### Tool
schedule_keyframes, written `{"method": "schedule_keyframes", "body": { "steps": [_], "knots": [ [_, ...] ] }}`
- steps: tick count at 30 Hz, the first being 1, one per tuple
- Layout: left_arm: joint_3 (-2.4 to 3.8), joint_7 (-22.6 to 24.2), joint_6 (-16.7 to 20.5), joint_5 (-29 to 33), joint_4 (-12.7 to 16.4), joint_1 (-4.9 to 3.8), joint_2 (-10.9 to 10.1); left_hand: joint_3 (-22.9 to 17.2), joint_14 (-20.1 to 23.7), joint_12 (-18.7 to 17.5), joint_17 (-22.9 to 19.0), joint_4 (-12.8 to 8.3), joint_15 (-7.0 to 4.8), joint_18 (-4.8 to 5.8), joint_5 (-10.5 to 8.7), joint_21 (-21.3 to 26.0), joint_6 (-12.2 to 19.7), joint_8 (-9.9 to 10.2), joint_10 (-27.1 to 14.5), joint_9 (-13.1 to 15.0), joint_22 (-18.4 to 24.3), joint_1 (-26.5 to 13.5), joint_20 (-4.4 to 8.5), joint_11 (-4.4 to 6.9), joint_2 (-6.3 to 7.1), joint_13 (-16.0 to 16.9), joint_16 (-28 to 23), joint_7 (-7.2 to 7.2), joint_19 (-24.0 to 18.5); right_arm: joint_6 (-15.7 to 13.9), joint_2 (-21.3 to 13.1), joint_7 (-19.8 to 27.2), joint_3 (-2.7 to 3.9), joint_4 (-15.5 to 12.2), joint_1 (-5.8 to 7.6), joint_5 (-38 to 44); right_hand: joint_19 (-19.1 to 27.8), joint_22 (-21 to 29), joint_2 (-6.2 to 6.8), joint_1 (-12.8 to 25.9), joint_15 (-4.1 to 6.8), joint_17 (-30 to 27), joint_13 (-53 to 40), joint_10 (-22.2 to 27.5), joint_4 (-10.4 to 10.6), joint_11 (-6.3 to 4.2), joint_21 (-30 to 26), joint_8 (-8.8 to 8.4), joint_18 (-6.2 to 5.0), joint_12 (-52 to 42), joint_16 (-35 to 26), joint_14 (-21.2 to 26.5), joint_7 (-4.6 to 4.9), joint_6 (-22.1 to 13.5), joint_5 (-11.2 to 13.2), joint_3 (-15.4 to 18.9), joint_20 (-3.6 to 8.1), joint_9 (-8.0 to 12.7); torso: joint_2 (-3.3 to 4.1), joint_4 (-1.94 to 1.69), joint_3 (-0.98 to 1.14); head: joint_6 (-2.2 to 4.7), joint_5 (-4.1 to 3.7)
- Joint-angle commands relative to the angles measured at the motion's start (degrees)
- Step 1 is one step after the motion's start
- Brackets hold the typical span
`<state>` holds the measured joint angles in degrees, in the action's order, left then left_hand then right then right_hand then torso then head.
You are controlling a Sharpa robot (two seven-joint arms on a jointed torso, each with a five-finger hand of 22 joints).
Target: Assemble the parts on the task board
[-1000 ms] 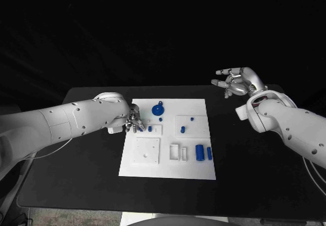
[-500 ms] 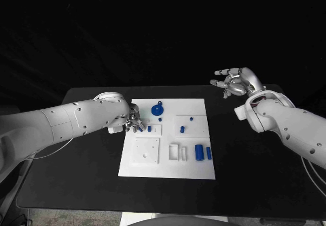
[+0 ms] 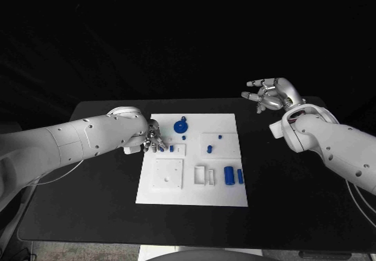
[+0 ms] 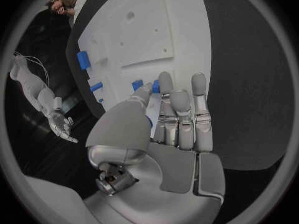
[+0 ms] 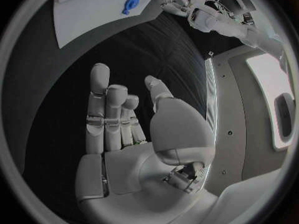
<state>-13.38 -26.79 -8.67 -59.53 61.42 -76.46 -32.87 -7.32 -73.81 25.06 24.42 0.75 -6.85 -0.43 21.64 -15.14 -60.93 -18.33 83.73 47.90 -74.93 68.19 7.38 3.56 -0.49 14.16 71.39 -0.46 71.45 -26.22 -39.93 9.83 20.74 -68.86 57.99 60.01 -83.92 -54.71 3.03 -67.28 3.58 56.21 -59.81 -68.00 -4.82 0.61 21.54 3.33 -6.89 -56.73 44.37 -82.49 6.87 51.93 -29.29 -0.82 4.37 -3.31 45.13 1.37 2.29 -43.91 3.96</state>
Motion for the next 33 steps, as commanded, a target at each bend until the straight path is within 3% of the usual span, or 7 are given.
{"method": "schedule_keyframes", "body": {
  "steps": [1, 8, 21, 28, 33],
  "knots": [
    [-0.15, 0.39, -0.08, 0.68, 0.2, 0.39, 0.25, 0.83, -0.28, -0.34, -0.09, 0.05, 0.24, 0.43, -0.62, 0.3, -0.62, 0.28, 1.31, -0.32, -0.92, 0.09, -0.01, 0.05, 0.77, -0.06, -0.26, -0.22, 0.49, 0.69, 0.03, 0.58, 0.03, 0.01, -0.06, -0.22, -2.19, 0.06, 0.05, 0.49, 0.13, -0.06, 0.06, -0.3, 0.22, -0.15, 0.23, 0.03, -1.09, -0.18, -0.12, -0.28, -0.02, -0.2, -0.14, 0.09, 0.33, -0.06, -0.02, -0.02, -0.01, 0.0, -0.01],
    [-0.16, 0.13, -0.16, 0.67, 0.21, 0.39, 0.22, 2.99, -0.18, -0.19, -0.18, 0.83, 0.31, 0.43, -4.51, 0.54, -0.87, 0.27, 1.14, -0.92, -0.92, -0.23, -0.08, -0.02, 1.35, 0.02, -0.32, -0.1, 0.51, 0.65, 0.05, 0.63, 0.03, 0.08, -0.1, -0.27, -2.19, 0.06, 0.05, 0.49, 0.13, -0.06, 0.06, -0.3, 0.22, -0.15, 0.23, 0.03, -1.09, -0.18, -0.12, -0.28, -0.02, -0.2, -0.14, 0.09, 0.33, -0.06, -0.02, 0.05, -0.06, 0.05, -0.03],
    [-0.15, -0.88, 1.25, 0.42, -0.49, 0.4, 0.18, 4.85, -0.02, -0.01, -0.32, 2.8, 0.4, 0.43, -5.58, 0.99, -0.77, -0.29, 0.9, -1.0, -0.89, -1.06, -0.17, -0.08, 2.73, 0.09, -0.43, 0.05, 0.58, 0.56, 0.07, 0.66, 0.03, 0.13, -0.15, -0.3, -2.17, 0.13, 0.08, 0.59, 0.11, -0.14, 0.16, -0.22, 0.34, -0.12, 0.19, 0.0, -1.09, -0.08, -0.24, -0.26, 0.01, -0.55, -0.18, 0.18, 0.32, -0.04, 0.01, 0.03, -0.03, 0.06, -0.03],
    [-0.12, -1.39, 1.71, 0.25, -0.97, 0.4, -0.07, 4.07, 0.13, 0.19, -0.33, 4.97, 0.51, 0.43, -6.46, 1.36, -0.66, -0.9, 0.81, -0.69, -0.96, -2.85, -0.28, -0.19, 5.34, 0.16, -0.33, 0.22, 0.55, 0.53, 0.11, 0.67, 0.03, 0.21, -0.19, -0.32, -2.18, 0.22, 0.19, 0.66, 0.09, -0.2, 0.26, -0.11, 0.54, -0.1, 0.15, -0.01, -1.1, 0.03, -0.31, -0.26, 0.04, -1.05, -0.2, 0.29, 0.29, -0.02, -0.02, 0.09, -0.04, 0.02, -0.02],
    [-0.1, -1.72, 1.78, 0.13, -1.05, 0.4, -0.47, 3.57, 0.22, 0.21, -0.41, 5.59, 0.58, 0.43, -9.19, 1.44, -0.43, -1.12, 0.65, -0.47, -0.96, -3.39, -0.32, -0.28, 6.1, 0.12, -0.45, 0.38, 0.58, 0.51, 0.1, 0.67, 0.03, 0.25, -0.24, -0.39, -2.18, 0.22, 0.19, 0.66, 0.09, -0.2, 0.26, -0.11, 0.54, -0.1, 0.15, -0.01, -1.1, 0.03, -0.31, -0.26, 0.04, -1.05, -0.2, 0.29, 0.29, -0.02, -0.02, 0.01, -0.03, -0.04, -0.15]
  ]
}}
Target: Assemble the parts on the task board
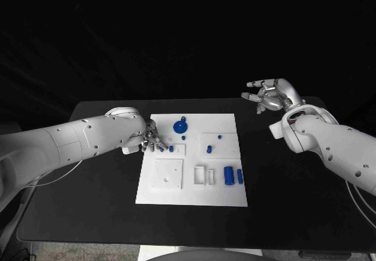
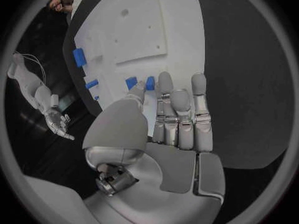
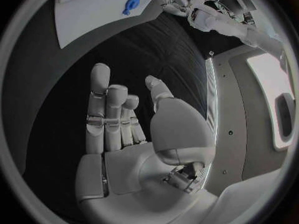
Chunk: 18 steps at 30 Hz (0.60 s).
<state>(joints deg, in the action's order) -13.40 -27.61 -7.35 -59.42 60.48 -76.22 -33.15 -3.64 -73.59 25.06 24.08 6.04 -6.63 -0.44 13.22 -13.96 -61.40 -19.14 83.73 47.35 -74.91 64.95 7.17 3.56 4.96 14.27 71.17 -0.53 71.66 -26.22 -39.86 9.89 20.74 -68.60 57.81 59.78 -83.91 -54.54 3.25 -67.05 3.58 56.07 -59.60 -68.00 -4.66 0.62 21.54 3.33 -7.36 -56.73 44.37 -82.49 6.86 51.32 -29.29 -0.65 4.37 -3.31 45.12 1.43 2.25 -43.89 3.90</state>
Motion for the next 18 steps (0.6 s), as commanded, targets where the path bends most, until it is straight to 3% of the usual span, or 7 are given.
{"method": "schedule_keyframes", "body": {
  "steps": [1, 3, 6, 8, 9, 12, 18],
  "knots": [
    [-0.08, -0.89, 0.46, 0.02, -0.1, 0.16, -0.25, -0.17, 0.01, 0.22, -0.09, 0.39, 0.37, 0.44, -1.13, 0.27, 0.05, -0.36, 0.62, 0.1, -0.98, -0.2, -0.12, -0.29, 0.77, 0.01, -0.24, 0.47, 0.38, 0.52, 0.03, 0.6, 0.03, 0.0, -0.07, -0.17, -2.18, 0.05, -0.04, 0.44, 0.09, -0.05, 0.05, -0.11, 0.37, -0.1, 0.15, -0.01, -0.63, 0.03, -0.31, -0.26, 0.05, -0.44, -0.2, 0.12, 0.29, -0.02, 0.0, -0.04, 0.01, -0.06, -0.11],
    [-0.07, -0.76, 0.23, 0.15, -0.06, 0.16, -0.4, -0.31, 0.02, 0.25, -0.12, 0.7, 0.4, 0.44, -1.68, 0.32, 0.14, -0.42, 0.58, 0.16, -0.97, -0.43, -0.14, -0.31, 1.15, 0.01, -0.27, 0.51, 0.36, 0.52, 0.02, 0.6, 0.03, 0.0, -0.09, -0.18, -2.18, 0.05, -0.04, 0.44, 0.09, -0.05, 0.05, -0.11, 0.37, -0.1, 0.15, -0.01, -0.63, 0.03, -0.31, -0.26, 0.05, -0.44, -0.2, 0.12, 0.29, -0.02, 0.01, -0.05, 0.01, -0.02, -0.14],
    [-0.02, -0.52, -0.23, 0.83, 0.15, 0.16, -0.72, 0.01, 0.36, 0.23, -0.23, 2.17, 0.61, 0.44, -7.53, 0.59, 0.54, -0.4, 0.18, 0.19, -0.93, -1.96, -0.31, -0.57, 3.26, -0.02, -0.43, 0.83, 0.12, 0.53, 0.02, 0.59, 0.03, 0.02, -0.1, -0.2, -2.19, 0.08, -0.01, 0.48, 0.08, -0.07, 0.14, -0.04, 0.5, -0.09, 0.14, -0.04, -0.63, 0.12, -0.34, -0.25, 0.08, -0.74, -0.23, 0.15, 0.29, 0.0, 0.01, -0.03, 0.0, -0.05, -0.17],
    [0.06, -0.4, -0.45, 1.27, 0.32, 0.15, -0.94, 3.78, 0.52, 0.38, -0.33, 4.17, 0.7, 0.44, -9.18, 0.74, 0.89, -0.31, -0.12, 0.05, -0.94, -2.4, -0.38, -0.65, 4.55, 0.04, -0.46, 0.91, 0.09, 0.54, 0.02, 0.59, 0.03, 0.02, -0.11, -0.22, -2.19, 0.08, -0.01, 0.48, 0.08, -0.07, 0.14, -0.04, 0.5, -0.09, 0.14, -0.04, -0.63, 0.12, -0.34, -0.25, 0.08, -0.74, -0.23, 0.15, 0.29, 0.0, -0.01, -0.02, 0.0, -0.03, -0.17],
    [0.12, -0.33, -0.51, 1.59, 0.42, 0.15, -1.08, 5.06, 0.54, 0.52, -0.39, 5.88, 0.73, 0.44, -9.57, 0.84, 0.92, -0.35, -0.24, -0.07, -0.96, -1.29, -0.39, -0.67, 4.66, 0.06, -0.41, 0.93, 0.13, 0.54, 0.03, 0.59, 0.03, 0.02, -0.12, -0.23, -2.19, 0.08, -0.01, 0.48, 0.08, -0.07, 0.14, -0.04, 0.5, -0.09, 0.14, -0.04, -0.63, 0.12, -0.34, -0.25, 0.08, -0.74, -0.23, 0.15, 0.29, 0.0, -0.01, -0.01, 0.02, -0.03, -0.16],
    [0.27, -0.18, -0.63, 2.68, 0.7, 0.13, -1.47, 6.89, 0.63, 0.33, -0.46, 8.08, 0.7, 0.44, -10.31, 1.0, 1.08, -0.18, -0.24, -0.27, -0.95, -1.09, -0.34, -0.67, 5.74, -0.08, -0.49, 0.99, 0.16, 0.53, 0.0, 0.58, 0.03, 0.03, -0.12, -0.25, -2.2, 0.12, 0.0, 0.53, 0.07, -0.08, 0.31, 0.08, 0.67, -0.07, 0.12, -0.04, -0.64, 0.29, -0.35, -0.26, 0.1, -1.03, -0.26, 0.21, 0.28, 0.01, -0.02, -0.05, 0.02, 0.03, -0.23],
    [0.54, -0.15, -0.05, 4.52, 1.06, 0.1, -2.03, 7.27, 0.54, 0.03, -0.43, 9.59, 0.66, 0.44, -10.41, 1.07, 1.04, 0.22, -0.07, -0.79, -0.98, -0.84, -0.27, -0.64, 5.98, -0.23, -0.52, 1.03, 0.33, 0.56, -0.06, 0.58, 0.03, 0.05, -0.14, -0.3, -2.2, 0.12, 0.0, 0.53, 0.07, -0.08, 0.31, 0.08, 0.67, -0.07, 0.12, -0.04, -0.64, 0.29, -0.35, -0.26, 0.1, -1.03, -0.26, 0.21, 0.28, 0.01, 0.0, -0.07, 0.03, 0.03, -0.18]
  ]
}}
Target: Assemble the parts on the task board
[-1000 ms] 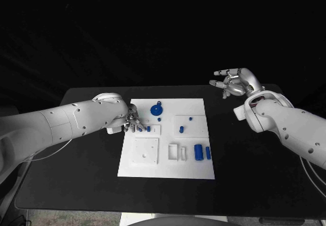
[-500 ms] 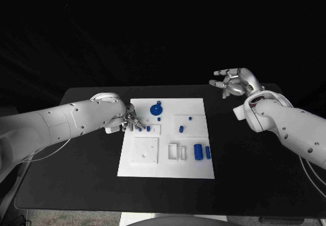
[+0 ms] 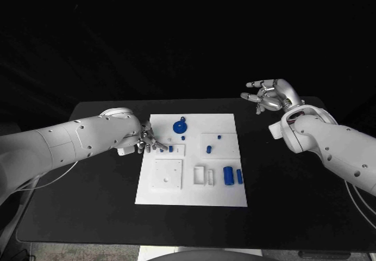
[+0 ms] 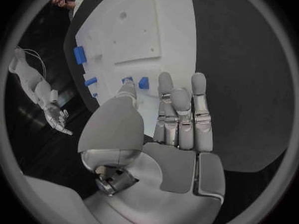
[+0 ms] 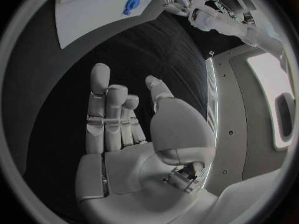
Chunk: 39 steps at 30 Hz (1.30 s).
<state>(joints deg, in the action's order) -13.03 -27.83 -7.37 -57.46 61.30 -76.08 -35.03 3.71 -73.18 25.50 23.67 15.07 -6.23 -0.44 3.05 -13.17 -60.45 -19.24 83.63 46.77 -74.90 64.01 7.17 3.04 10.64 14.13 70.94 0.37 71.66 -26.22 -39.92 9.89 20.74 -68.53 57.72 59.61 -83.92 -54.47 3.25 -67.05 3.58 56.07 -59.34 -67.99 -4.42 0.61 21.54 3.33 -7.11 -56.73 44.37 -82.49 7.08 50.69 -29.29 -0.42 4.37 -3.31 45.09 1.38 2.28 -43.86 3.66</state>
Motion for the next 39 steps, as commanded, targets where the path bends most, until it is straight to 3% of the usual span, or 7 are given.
{"method": "schedule_keyframes", "body": {
  "steps": [1, 12, 17, 18, 20, 28, 39],
  "knots": [
    [0.37, 0.13, 0.24, 2.96, 0.24, -0.04, -0.23, -0.28, 0.11, -0.4, -0.02, 0.65, 0.26, 0.44, -0.22, 0.28, 0.03, 0.32, 0.09, -0.23, -0.99, 0.09, -0.27, -0.1, -0.02, -0.08, -0.29, 0.11, 0.34, 0.57, -0.01, 0.57, 0.03, -0.01, -0.05, -0.14, -2.2, 0.05, 0.0, 0.54, 0.07, -0.08, 0.04, 0.07, 0.44, -0.06, 0.12, -0.04, -0.9, 0.29, -0.34, -0.26, -0.12, -0.4, -0.26, -0.02, 0.28, 0.01, 0.01, -0.01, 0.0, 0.03, 0.05],
    [3.61, 1.64, 4.61, 5.75, 0.73, -0.48, -1.41, -1.94, 0.18, -0.46, -0.49, -1.75, 0.58, 0.44, 0.49, 0.68, 0.1, 2.89, -0.48, -5.67, -0.86, 0.84, -0.53, -0.47, -3.16, -0.15, -1.0, 0.84, 0.34, 0.54, -0.09, 0.57, 0.03, 0.0, -0.08, -0.18, -2.2, 0.09, -0.06, 0.49, 0.07, -0.07, 0.02, 0.0, 0.61, -0.07, 0.17, -0.04, -0.91, 0.19, -0.33, -0.27, -0.12, -0.41, -0.35, 0.07, 0.27, 0.01, -0.02, -0.09, 0.01, 0.41, 0.0],
    [4.63, 5.05, 9.27, 8.63, 1.9, -1.83, -2.21, -0.02, 1.64, -2.05, -1.7, -9.68, 1.56, 0.4, 9.67, 2.86, 2.03, 6.55, -3.86, -15.42, 0.05, 4.57, -1.32, -1.58, -9.51, -1.19, -3.09, 2.68, -0.63, 0.56, -0.07, 0.56, 0.03, 0.14, -0.08, -0.11, -2.2, 0.09, -0.13, 0.45, 0.08, -0.07, 0.02, -0.01, 0.6, -0.07, 0.18, -0.03, -0.91, 0.18, -0.32, -0.28, -0.13, -0.33, -0.36, 0.03, 0.28, 0.0, 0.0, -0.06, 0.02, 0.74, -0.13],
    [4.74, 6.08, 10.25, 9.07, 2.22, -2.09, -2.34, -1.09, 2.06, -2.74, -1.94, -12.25, 1.68, 0.4, 13.99, 3.32, 2.24, 7.04, -4.8, -16.95, 0.27, 8.33, -1.42, -1.72, -11.02, -1.62, -3.6, 2.76, -0.87, 0.57, -0.05, 0.56, 0.03, 0.17, -0.09, -0.1, -2.2, 0.09, -0.13, 0.45, 0.08, -0.07, 0.02, -0.01, 0.6, -0.07, 0.18, -0.03, -0.91, 0.18, -0.32, -0.28, -0.13, -0.33, -0.36, 0.03, 0.28, 0.0, 0.0, -0.02, 0.04, 0.86, -0.18],
    [4.87, 8.38, 11.75, 9.66, 2.75, -2.47, -2.42, -1.86, 2.46, -4.12, -2.27, -15.6, 1.88, 0.35, 15.97, 3.93, 2.03, 8.24, -6.01, -20.64, 0.5, 12.38, -1.52, -1.98, -12.54, -2.56, -4.34, 3.34, -1.01, 0.6, -0.03, 0.54, 0.03, 0.23, -0.09, -0.1, -2.2, 0.1, -0.19, 0.36, 0.08, -0.07, -0.01, -0.03, 0.54, -0.09, 0.18, -0.03, -0.91, 0.13, -0.33, -0.27, -0.13, -0.27, -0.35, -0.01, 0.28, 0.0, 0.01, 0.04, 0.07, 0.92, -0.24],
    [4.9, 19.88, 17.24, 3.96, 5.16, -3.01, -0.91, -10.79, 4.44, -18.1, -4.79, -25.25, 4.24, -1.78, 5.39, 4.64, -0.78, 13.06, -10.61, -36.14, -1.43, 18.35, -3.57, -5.27, -12.51, -10.63, -10.48, 5.68, -4.55, 0.72, 0.02, 0.51, 0.03, 0.47, -0.1, -0.09, -2.21, 0.1, -0.32, 0.31, 0.09, -0.04, -0.05, -0.06, 0.45, -0.1, 0.21, -0.02, -0.91, 0.08, -0.28, -0.29, -0.14, -0.09, -0.36, -0.1, 0.29, -0.01, 0.07, -0.05, -0.03, 1.15, -0.58],
    [2.83, 28.51, 20.87, -7.84, 2.0, -1.96, 3.77, -13.31, 3.37, -22.11, -5.51, -29.11, 5.65, -4.18, 4.84, 1.62, -2.2, 15.6, -15.69, -42.93, -1.41, 16.73, -5.33, -7.69, -10.63, -10.78, -13.87, 5.72, -6.23, 0.82, 0.4, 0.61, 0.03, 0.63, -0.1, -0.09, -2.17, 0.13, -0.42, 0.41, 0.09, -0.07, 0.14, 0.09, 0.29, -0.1, 0.22, -0.02, -0.89, 0.28, -0.33, -0.25, -0.15, 0.0, -0.4, -0.18, 0.29, -0.01, 0.07, 0.19, 0.01, 1.61, -0.66]
  ]
}}
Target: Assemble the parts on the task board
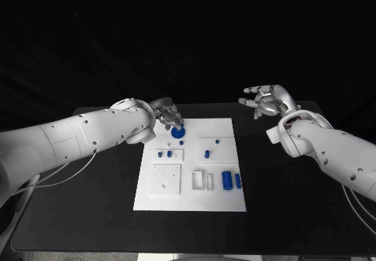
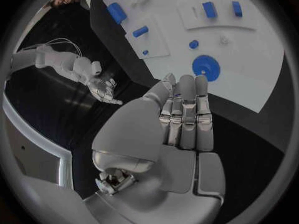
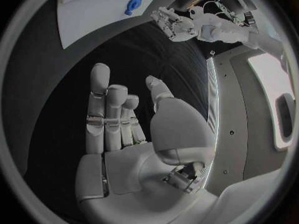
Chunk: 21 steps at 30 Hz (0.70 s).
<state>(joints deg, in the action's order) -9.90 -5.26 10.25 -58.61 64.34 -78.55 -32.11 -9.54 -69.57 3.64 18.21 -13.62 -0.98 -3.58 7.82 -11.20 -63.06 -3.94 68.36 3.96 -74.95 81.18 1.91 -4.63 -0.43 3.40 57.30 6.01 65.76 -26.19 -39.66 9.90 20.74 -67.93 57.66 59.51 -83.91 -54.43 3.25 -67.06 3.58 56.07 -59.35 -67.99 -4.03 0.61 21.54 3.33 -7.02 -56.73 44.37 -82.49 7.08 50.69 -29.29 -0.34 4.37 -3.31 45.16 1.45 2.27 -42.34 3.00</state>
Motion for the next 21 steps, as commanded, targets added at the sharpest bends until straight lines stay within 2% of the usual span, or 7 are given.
{"method": "schedule_keyframes", "body": {
  "steps": [1, 4, 7, 10, 11, 16, 21],
  "knots": [
    [-0.4, 6.2, 3.43, -7.21, -1.36, 0.66, 1.11, 0.03, -0.26, -0.25, -0.04, -0.39, 0.42, -1.04, -0.05, -0.37, 0.55, 0.32, -0.53, -0.13, -1.32, -0.78, -0.14, -0.05, 0.68, -0.05, -0.28, 0.1, -0.34, 0.79, 0.17, 0.62, 0.02, 0.05, -0.04, 0.02, -2.17, 0.1, -0.41, 0.41, 0.09, -0.08, 0.27, 0.19, -0.13, -0.1, 0.21, -0.02, -0.97, 0.43, -0.36, -0.23, -0.13, -0.04, -0.39, -0.26, 0.29, -0.01, 0.03, 0.17, 0.05, 0.13, 0.02],
    [-0.78, 7.41, 4.57, -9.87, -2.74, 1.39, 2.21, 0.33, -0.49, -0.24, 0.0, -0.01, 0.58, -1.06, -1.16, 0.21, 1.38, 0.32, -0.9, -0.14, -0.83, -1.76, -0.43, -0.13, 1.52, -0.05, -0.61, 0.01, -0.06, 0.81, 0.27, 0.7, 0.02, 0.12, -0.04, -0.16, -2.15, 0.11, -0.43, 0.43, 0.08, -0.09, 0.41, 0.26, -0.13, -0.09, 0.19, -0.01, -0.97, 0.58, -0.37, -0.22, -0.14, -0.02, -0.4, -0.27, 0.28, -0.01, 0.07, 0.21, 0.01, 0.22, -0.13],
    [-0.97, 8.12, 5.26, -12.24, -3.67, 1.84, 2.91, 1.11, -0.75, -0.22, 0.05, 0.94, 0.71, -0.97, -3.04, 1.36, 1.87, 0.28, -1.14, -0.11, 0.09, -2.26, -0.67, -0.16, 2.38, -0.03, -0.78, -0.08, 0.58, 0.78, 0.29, 0.74, 0.02, 0.13, -0.04, -0.27, -2.15, 0.19, -0.42, 0.49, 0.09, -0.16, 0.95, 0.46, -0.2, -0.11, 0.1, -0.02, -0.96, 1.13, -0.45, -0.23, -0.14, -0.1, -0.44, -0.28, 0.28, -0.01, 0.18, 0.3, -0.01, 0.41, -0.07],
    [-1.22, 8.56, 5.64, -15.12, -4.64, 2.2, 3.6, 1.93, -0.98, -0.2, 0.16, 2.4, 0.75, -0.83, -4.09, 2.78, 2.01, 0.28, -1.1, -0.1, 1.2, -2.18, -0.75, -0.15, 3.18, -0.01, -0.87, -0.08, 1.57, 0.75, 0.32, 0.78, 0.02, 0.13, -0.04, -0.35, -2.17, 0.33, -0.43, 0.54, 0.11, -0.27, 1.8, 0.72, -0.31, -0.13, -0.06, -0.03, -0.92, 1.91, -0.62, -0.2, -0.14, -0.16, -0.42, -0.33, 0.3, 0.0, 0.14, 0.19, -0.01, 0.35, -0.16],
    [-1.31, 8.63, 5.68, -15.91, -4.9, 2.28, 3.77, 2.45, -1.37, -0.18, 0.47, 4.22, 0.65, -0.69, -4.24, 4.06, 2.05, 0.29, -0.67, -0.09, 2.2, -1.27, -0.6, 0.0, 3.77, 0.0, -0.52, 0.0, 2.83, 0.74, 0.33, 0.79, 0.02, 0.13, -0.04, -0.36, -2.16, 0.37, -0.44, 0.55, 0.11, -0.3, 1.97, 0.82, -0.31, -0.13, -0.09, -0.04, -0.91, 2.08, -0.67, -0.19, -0.13, -0.19, -0.41, -0.33, 0.3, 0.0, 0.12, 0.19, -0.01, 0.35, -0.15],
    [-2.33, 8.73, 5.04, -20.22, -6.41, 2.7, 4.74, 2.93, -1.62, -0.19, 1.1, 6.22, 0.64, -0.65, -4.28, 4.9, 1.62, 0.27, -0.87, -0.08, 1.85, -0.64, -0.54, -0.05, 4.97, 0.0, 0.76, -0.02, 3.92, 0.72, 0.42, 0.86, 0.02, 0.07, -0.04, -0.45, -2.21, 0.58, -0.44, 0.61, 0.12, -0.46, 2.88, 1.09, -0.35, -0.14, -0.27, -0.02, -0.87, 2.83, -0.89, -0.25, -0.14, -0.19, -0.41, -0.36, 0.31, -0.01, 0.13, 0.22, -0.01, 0.39, -0.09],
    [-2.75, 8.93, 4.64, -21.82, -7.36, 3.35, 5.26, 2.82, -1.74, -0.2, 1.3, 7.35, 0.67, -0.77, -3.92, 5.56, 1.34, 0.27, -1.47, -0.09, 0.91, 0.08, -0.56, -0.18, 5.45, 0.0, 1.54, 0.02, 4.57, 0.7, 0.47, 0.91, 0.02, 0.06, -0.04, -0.48, -2.21, 0.64, -0.44, 0.61, 0.13, -0.49, 3.11, 1.14, -0.37, -0.16, -0.3, -0.04, -0.86, 3.0, -0.93, -0.27, -0.14, -0.26, -0.43, -0.37, 0.32, 0.0, 0.14, 0.29, -0.02, 0.37, -0.06]
  ]
}}
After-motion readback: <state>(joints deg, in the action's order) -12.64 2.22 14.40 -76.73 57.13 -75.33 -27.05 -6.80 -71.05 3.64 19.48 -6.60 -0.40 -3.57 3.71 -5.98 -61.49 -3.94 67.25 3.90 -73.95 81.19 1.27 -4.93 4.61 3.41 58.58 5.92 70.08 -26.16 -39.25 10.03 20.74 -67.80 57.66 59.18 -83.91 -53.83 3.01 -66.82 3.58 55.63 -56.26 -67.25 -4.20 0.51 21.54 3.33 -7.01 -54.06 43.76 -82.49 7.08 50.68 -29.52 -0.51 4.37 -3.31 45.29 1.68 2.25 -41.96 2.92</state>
